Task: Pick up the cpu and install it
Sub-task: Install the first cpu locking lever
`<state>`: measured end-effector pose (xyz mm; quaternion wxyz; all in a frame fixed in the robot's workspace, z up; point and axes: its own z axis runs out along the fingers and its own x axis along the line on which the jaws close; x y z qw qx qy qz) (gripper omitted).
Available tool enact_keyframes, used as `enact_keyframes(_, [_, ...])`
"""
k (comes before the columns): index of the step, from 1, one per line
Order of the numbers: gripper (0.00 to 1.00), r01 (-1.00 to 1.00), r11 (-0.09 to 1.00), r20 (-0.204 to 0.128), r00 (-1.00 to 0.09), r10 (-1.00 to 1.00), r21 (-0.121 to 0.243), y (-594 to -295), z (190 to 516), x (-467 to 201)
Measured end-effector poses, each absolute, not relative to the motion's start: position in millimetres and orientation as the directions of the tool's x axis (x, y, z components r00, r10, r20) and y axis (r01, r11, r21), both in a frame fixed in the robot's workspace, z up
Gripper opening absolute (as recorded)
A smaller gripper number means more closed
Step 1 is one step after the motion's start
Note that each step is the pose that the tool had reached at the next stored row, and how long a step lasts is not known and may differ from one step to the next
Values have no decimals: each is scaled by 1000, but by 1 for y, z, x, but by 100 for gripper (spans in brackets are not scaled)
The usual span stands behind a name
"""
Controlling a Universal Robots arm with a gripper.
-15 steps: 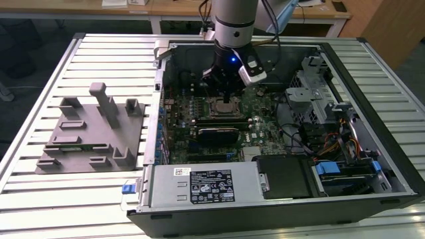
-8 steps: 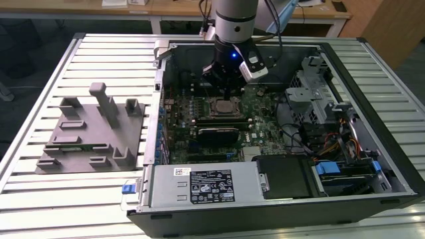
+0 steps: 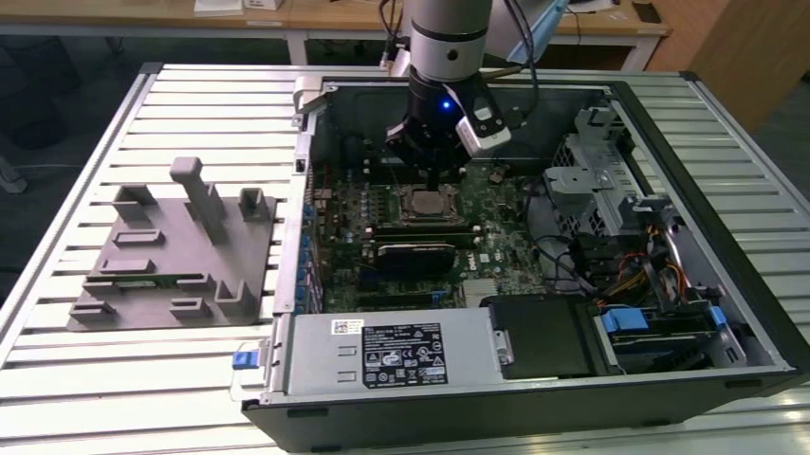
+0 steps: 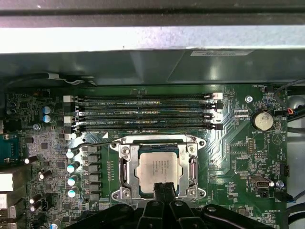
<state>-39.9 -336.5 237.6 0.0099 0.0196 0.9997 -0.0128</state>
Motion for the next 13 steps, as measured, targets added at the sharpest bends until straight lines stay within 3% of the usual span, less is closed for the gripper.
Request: enact_keyframes(13, [11,39,999,-21,-999,39,-25,-337,238,-55])
